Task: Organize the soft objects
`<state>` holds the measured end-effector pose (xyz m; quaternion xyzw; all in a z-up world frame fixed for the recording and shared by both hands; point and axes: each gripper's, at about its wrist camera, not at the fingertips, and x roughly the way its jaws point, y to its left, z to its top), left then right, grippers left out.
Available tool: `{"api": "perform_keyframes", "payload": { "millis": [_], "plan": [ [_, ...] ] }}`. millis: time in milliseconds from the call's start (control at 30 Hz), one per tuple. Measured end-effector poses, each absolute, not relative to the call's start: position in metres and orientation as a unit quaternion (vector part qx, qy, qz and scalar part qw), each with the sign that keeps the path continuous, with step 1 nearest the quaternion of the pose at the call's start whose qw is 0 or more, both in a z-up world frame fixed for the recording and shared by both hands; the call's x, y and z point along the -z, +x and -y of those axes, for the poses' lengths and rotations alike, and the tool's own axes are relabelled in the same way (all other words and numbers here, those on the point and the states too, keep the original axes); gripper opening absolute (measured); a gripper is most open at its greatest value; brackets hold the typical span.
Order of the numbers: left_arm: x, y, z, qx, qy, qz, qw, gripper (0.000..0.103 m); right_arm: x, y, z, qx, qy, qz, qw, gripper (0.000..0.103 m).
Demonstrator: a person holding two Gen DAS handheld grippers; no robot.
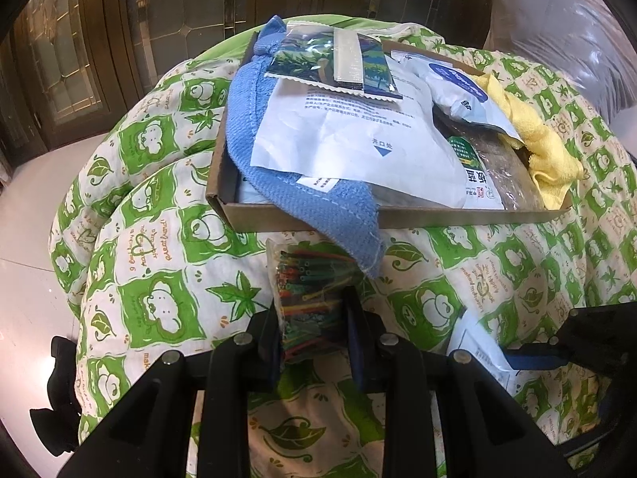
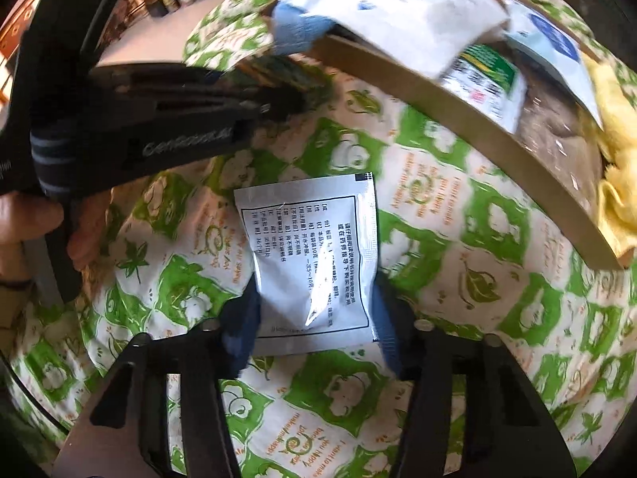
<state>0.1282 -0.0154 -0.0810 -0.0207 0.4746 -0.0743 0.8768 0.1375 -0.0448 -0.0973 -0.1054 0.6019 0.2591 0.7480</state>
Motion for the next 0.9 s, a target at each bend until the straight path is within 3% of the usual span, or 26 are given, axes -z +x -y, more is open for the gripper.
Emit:
{"api": "perform_keyframes", "payload": {
  "millis": [400, 567, 600, 900],
  "plan": [
    [0.072, 0.113, 0.006, 0.079, -0.041, -0.464, 0.882, 0.022, 0.075, 0.111, 0.125, -0.233, -0.001, -0.588, 0.775, 0.046],
    [0.063, 0.097, 0.004, 0.084, -0.044, -0.454, 0.886, 0.021, 0.072, 0.110, 0.146, -0.222, 0.021, -0.582, 0.782, 0.046],
    [0.062, 0.094, 0.003, 0.083, -0.043, -0.452, 0.887, 0.016, 0.070, 0.110, 0.149, -0.223, 0.024, -0.581, 0.783, 0.046],
    [0.055, 0.070, 0.000, 0.094, -0.070, -0.459, 0.881, 0.016, 0.068, 0.108, 0.157, -0.225, 0.045, -0.572, 0.787, 0.046]
  ]
}}
